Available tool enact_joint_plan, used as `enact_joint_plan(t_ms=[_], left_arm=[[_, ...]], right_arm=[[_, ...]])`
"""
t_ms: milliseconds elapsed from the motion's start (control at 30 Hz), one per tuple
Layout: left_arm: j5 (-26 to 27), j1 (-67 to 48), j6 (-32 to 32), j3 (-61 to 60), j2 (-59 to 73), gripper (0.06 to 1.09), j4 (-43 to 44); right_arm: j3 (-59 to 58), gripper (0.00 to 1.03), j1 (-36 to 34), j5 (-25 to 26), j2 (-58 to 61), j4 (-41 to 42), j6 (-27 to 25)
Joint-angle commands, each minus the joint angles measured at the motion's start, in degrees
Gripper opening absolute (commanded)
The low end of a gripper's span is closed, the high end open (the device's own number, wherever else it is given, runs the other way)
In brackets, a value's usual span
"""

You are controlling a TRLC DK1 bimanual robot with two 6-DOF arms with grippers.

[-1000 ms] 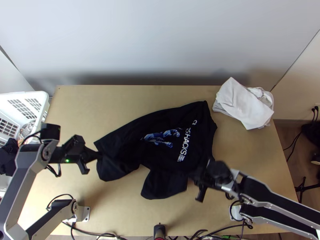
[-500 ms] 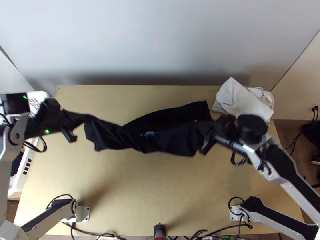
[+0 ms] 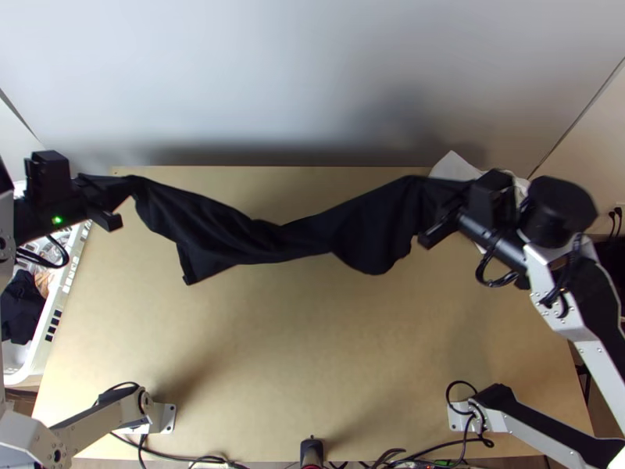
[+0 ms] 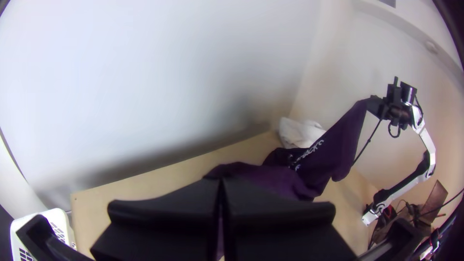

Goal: Fold the t-shirt

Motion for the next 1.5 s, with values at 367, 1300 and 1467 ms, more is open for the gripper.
enact_joint_plan(t_ms=[367,1300,1467], left_arm=[[0.0,0.9,-8.4,23.0,4.0,0.09,2.2],[0.3,5.8,-15.5,36.4,10.0,0.09,9.5],[0.4,5.8,-16.0,36.3,7.8,0.09,10.4]], right_arm=[[16.9,0.03,-9.0,0.0,6.4,3.4,1.4],[29.7,0.03,-11.7,0.1,10.3,17.2,2.1],[31.8,0.03,-11.8,0.1,9.7,15.1,3.0]])
